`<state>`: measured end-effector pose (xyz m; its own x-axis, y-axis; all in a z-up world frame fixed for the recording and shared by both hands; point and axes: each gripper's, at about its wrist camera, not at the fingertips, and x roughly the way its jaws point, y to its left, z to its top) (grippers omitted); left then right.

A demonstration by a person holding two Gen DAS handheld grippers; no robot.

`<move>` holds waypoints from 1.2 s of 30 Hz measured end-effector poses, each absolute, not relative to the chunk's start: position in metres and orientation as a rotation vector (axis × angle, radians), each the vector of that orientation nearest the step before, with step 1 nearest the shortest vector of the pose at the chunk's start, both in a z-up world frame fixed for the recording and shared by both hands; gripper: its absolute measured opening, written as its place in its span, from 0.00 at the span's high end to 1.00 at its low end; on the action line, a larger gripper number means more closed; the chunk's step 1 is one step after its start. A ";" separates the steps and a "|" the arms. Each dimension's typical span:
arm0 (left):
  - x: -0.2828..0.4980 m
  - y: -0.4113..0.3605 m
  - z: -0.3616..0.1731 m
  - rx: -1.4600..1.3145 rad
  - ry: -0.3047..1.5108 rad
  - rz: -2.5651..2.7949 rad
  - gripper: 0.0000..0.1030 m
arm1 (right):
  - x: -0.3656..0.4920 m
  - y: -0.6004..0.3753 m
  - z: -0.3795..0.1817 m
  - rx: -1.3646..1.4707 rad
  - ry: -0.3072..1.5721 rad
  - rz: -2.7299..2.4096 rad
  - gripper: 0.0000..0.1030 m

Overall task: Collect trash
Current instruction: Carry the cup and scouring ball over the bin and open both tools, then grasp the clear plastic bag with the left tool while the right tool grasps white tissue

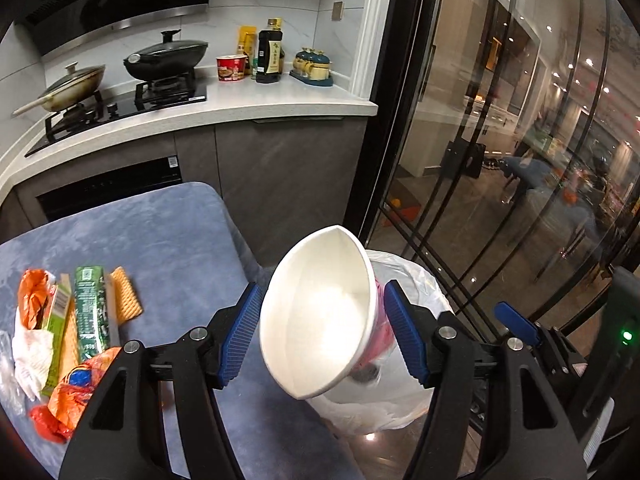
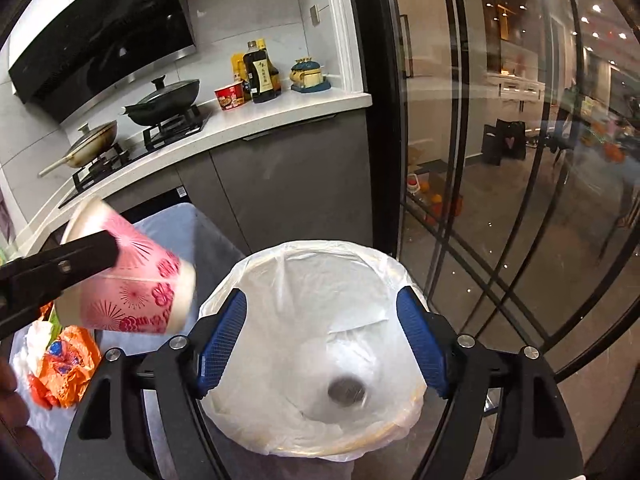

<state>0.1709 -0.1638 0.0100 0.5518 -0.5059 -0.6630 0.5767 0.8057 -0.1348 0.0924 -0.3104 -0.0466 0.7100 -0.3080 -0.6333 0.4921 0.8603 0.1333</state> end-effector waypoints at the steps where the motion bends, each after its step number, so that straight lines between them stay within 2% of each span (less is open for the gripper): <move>1: 0.171 -0.166 0.010 0.103 0.750 -0.647 0.41 | 0.090 -0.311 -0.045 0.308 0.637 -0.455 0.28; 4: 0.172 -0.171 0.010 0.104 0.750 -0.654 0.38 | 0.081 -0.313 -0.042 0.325 0.621 -0.469 0.27; 6: 0.172 -0.174 0.012 0.095 0.748 -0.656 0.30 | 0.076 -0.314 -0.041 0.336 0.616 -0.472 0.26; 11: 0.172 -0.172 0.016 0.083 0.734 -0.651 0.24 | 0.070 -0.310 -0.036 0.336 0.607 -0.475 0.25; 22: 0.174 -0.107 0.020 0.032 0.721 -0.533 0.21 | 0.074 -0.271 -0.021 0.272 0.585 -0.418 0.22; 36: 0.185 0.067 0.012 -0.098 0.755 -0.217 0.21 | 0.107 -0.157 -0.022 0.190 0.624 -0.204 0.22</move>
